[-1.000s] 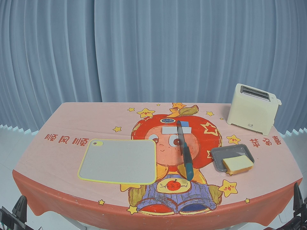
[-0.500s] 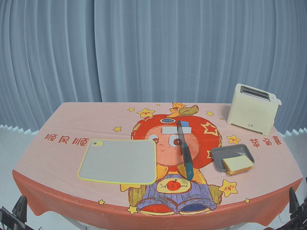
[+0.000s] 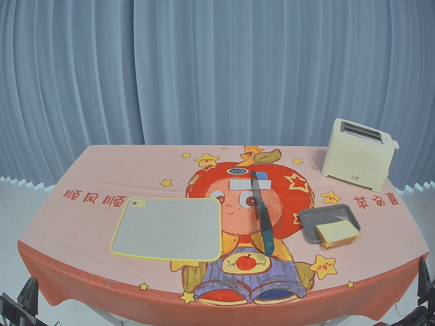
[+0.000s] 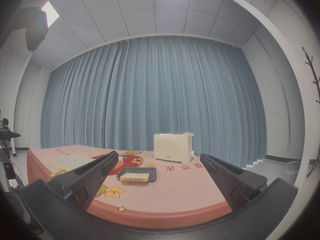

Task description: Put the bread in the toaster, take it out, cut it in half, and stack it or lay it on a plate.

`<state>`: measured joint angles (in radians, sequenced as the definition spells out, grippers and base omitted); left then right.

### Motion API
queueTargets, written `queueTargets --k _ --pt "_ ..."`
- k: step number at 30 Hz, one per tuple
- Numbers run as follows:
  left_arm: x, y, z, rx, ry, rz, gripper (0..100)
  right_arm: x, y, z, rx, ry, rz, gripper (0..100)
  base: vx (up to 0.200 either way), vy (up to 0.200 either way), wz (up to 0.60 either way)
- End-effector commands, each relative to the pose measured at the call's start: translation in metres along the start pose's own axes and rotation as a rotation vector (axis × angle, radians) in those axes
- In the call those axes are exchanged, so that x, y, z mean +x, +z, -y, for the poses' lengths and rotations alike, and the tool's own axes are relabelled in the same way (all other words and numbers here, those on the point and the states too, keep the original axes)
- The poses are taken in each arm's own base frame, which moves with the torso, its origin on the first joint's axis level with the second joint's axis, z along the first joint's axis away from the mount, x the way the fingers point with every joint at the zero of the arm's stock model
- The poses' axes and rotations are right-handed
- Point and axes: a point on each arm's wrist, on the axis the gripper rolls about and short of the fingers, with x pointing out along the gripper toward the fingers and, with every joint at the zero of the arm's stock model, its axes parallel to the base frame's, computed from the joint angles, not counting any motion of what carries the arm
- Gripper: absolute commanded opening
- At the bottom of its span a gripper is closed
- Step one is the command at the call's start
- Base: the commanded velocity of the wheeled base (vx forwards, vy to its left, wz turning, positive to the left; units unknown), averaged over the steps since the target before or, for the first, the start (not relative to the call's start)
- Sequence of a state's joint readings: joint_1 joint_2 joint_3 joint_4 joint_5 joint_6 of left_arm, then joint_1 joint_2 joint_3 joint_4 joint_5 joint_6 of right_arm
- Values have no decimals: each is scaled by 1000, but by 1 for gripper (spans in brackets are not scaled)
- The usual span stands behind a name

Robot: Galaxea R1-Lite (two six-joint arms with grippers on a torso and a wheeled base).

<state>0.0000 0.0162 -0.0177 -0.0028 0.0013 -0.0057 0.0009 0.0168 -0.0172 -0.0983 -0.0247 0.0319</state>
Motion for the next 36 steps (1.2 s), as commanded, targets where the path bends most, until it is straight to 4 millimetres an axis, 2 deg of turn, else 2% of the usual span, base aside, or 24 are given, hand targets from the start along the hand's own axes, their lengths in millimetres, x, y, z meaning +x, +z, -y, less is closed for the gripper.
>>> queueTargets --k 1,10,19,23,30,36 --pt "0 -5 0 0 0 -3 0 -1 0 0 2 1 52 100 0 0 0" --pt "0 -5 0 0 0 -3 0 -1 1 0 5 4 64 100 0 0 0" --pt "0 -5 0 0 0 -3 0 -1 -1 -2 18 90 37 100 0 0 0" --pt "0 -5 0 0 0 -3 0 -2 2 -3 115 141 37 100 0 0 0" --pt "0 -5 0 0 0 -3 0 -1 -6 -4 186 194 -31 100 0 0 0" --pt "0 -5 0 0 0 -3 0 -2 -3 -6 242 278 -47 100 0 0 0"
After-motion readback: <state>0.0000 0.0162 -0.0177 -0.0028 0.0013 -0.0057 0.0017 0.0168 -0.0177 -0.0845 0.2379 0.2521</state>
